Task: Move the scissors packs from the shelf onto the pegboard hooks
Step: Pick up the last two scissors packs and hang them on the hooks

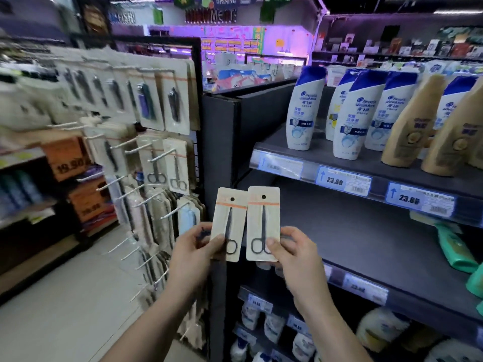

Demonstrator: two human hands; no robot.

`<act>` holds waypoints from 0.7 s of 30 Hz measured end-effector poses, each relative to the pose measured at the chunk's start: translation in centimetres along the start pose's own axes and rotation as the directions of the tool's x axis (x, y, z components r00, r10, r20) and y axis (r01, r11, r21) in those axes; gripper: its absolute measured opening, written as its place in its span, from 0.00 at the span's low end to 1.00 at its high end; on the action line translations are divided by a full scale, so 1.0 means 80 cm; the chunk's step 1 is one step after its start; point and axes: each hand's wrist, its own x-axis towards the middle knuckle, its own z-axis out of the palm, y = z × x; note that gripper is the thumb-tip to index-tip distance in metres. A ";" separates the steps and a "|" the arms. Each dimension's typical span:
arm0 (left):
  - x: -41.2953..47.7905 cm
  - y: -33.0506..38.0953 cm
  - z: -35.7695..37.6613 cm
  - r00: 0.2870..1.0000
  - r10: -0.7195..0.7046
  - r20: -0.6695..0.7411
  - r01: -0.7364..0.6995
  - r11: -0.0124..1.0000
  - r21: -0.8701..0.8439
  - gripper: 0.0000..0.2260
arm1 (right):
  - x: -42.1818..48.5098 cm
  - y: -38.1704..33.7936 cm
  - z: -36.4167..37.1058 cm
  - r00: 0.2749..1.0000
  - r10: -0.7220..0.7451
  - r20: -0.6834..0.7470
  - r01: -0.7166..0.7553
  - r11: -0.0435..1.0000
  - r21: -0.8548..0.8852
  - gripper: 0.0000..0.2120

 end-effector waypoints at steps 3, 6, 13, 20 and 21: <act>-0.005 0.016 -0.036 0.998 0.028 -0.059 -0.030 0.999 -0.031 0.05 | -0.006 -0.017 0.034 0.998 -0.029 0.062 0.028 1.000 0.009 0.04; -0.005 0.032 -0.069 0.992 0.061 -0.111 -0.068 0.996 -0.060 0.06 | -0.011 -0.036 0.064 0.991 -0.071 0.109 0.071 0.997 0.002 0.06; 0.028 0.045 -0.149 0.976 0.158 -0.147 -0.166 0.985 -0.045 0.06 | -0.013 -0.074 0.143 0.981 -0.106 0.161 0.119 0.990 -0.072 0.05; 0.104 0.045 -0.235 0.979 0.179 -0.096 -0.184 0.982 -0.050 0.08 | 0.003 -0.094 0.229 0.995 -0.081 0.052 0.085 0.993 -0.080 0.06; 0.114 0.044 -0.243 0.982 0.167 -0.086 -0.173 0.983 -0.062 0.08 | 0.006 -0.095 0.241 0.996 -0.078 0.039 0.081 0.993 -0.085 0.06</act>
